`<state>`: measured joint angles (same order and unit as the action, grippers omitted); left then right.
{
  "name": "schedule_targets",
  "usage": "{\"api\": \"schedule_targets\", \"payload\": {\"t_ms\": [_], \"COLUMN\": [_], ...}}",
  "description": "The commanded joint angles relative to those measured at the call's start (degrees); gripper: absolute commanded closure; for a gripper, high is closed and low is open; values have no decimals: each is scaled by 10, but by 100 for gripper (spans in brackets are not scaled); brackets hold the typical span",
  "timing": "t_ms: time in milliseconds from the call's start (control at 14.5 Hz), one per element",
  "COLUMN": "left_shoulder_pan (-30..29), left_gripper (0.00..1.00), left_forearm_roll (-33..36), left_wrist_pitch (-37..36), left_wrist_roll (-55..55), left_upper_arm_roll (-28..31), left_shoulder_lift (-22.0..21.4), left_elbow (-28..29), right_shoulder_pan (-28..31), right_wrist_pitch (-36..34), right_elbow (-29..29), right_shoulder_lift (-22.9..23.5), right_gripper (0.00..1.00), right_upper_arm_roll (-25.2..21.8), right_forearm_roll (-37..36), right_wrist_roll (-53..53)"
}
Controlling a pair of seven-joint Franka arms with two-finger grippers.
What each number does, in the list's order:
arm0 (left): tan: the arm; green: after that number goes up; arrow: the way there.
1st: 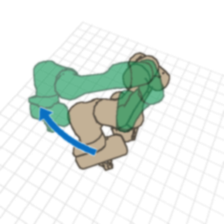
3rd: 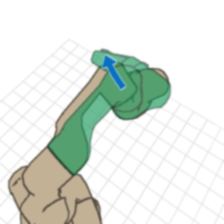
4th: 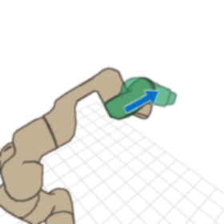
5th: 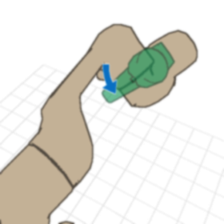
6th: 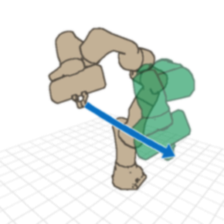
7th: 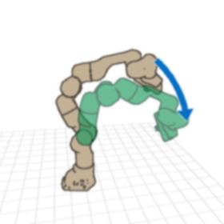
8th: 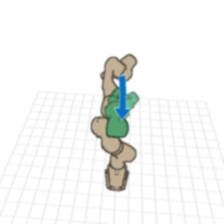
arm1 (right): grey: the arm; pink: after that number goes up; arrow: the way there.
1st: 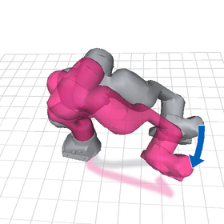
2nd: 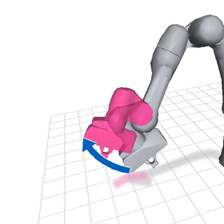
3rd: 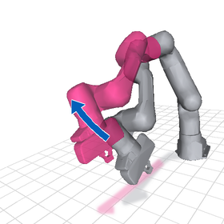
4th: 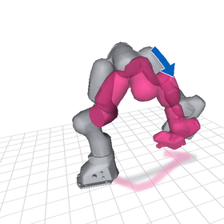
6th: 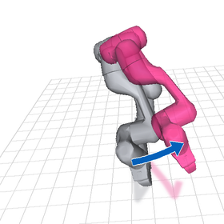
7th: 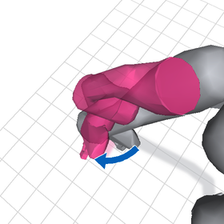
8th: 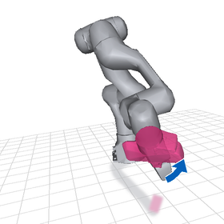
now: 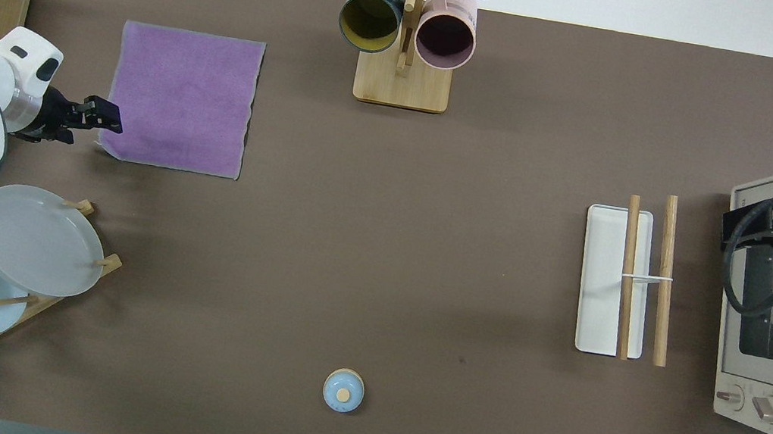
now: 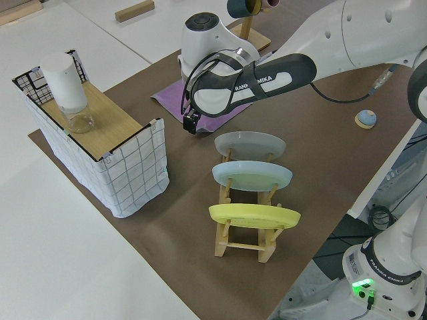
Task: Fold towel and hang on rack
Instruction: 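Reach the left gripper to the purple towel's edge nearest the robot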
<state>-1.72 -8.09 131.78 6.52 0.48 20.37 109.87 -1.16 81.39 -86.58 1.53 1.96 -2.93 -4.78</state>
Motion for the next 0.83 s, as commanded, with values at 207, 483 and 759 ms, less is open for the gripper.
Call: {"api": "schedule_targets", "payload": {"t_ms": [207, 483, 759], "left_shoulder_pan": [3, 3, 3], "left_gripper": [19, 19, 40], "left_forearm_roll": [2, 2, 3], "left_wrist_pitch": [-18, -63, -58], "left_wrist_roll": [6, 9, 8], "left_upper_arm_roll": [3, 4, 4], "left_shoulder_lift": [12, 10, 10], "left_elbow": [-8, -17, -18], "right_shoulder_pan": [11, 11, 11], "right_wrist_pitch": [7, 7, 7], "right_elbow": [-16, -16, -16], "right_shoulder_lift": [-13, -13, -13], "right_gripper": [0, 0, 0], "right_upper_arm_roll": [6, 6, 6], "right_forearm_roll": [12, 12, 12], "right_wrist_roll": [11, 11, 11]}}
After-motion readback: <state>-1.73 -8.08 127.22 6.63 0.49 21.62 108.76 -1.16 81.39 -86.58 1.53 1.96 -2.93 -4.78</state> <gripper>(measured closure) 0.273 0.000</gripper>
